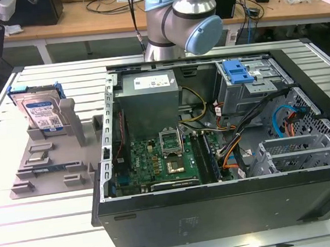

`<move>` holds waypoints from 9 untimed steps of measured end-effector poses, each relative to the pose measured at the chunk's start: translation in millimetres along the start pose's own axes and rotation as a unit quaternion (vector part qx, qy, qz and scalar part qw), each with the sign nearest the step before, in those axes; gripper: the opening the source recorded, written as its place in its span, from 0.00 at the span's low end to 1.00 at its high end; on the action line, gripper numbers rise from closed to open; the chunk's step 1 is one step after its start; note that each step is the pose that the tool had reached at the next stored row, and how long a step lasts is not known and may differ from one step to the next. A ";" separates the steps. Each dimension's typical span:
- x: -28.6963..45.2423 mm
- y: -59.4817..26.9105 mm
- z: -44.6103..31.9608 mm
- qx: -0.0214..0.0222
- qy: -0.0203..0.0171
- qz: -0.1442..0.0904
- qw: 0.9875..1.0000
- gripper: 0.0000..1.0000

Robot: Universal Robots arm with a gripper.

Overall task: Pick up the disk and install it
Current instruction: 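Pick up the disk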

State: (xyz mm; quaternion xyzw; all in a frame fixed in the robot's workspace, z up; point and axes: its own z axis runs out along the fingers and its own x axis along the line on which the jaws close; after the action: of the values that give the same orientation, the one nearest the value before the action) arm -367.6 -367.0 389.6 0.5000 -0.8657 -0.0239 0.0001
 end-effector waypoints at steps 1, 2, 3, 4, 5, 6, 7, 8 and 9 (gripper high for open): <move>0.0 0.0 0.0 0.000 0.000 -0.005 1.000 0.11; 0.0 0.0 0.0 0.000 0.000 -0.009 1.000 0.11; 0.0 0.0 0.0 0.000 0.001 -0.016 1.000 0.11; 0.0 0.0 0.0 0.000 0.001 -0.020 1.000 0.11; 0.0 0.0 0.0 -0.001 0.001 -0.030 1.000 0.11; 0.0 0.0 0.0 -0.001 0.002 -0.037 0.999 0.11; 0.0 0.0 0.0 -0.001 0.002 -0.041 0.999 0.11; 0.0 0.0 0.0 -0.001 0.002 -0.044 0.999 0.11; 0.0 0.0 0.0 -0.001 0.002 -0.049 0.999 0.11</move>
State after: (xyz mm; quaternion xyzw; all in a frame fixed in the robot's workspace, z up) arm -367.5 -367.0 389.6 0.5419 -0.8401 -0.0238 0.0013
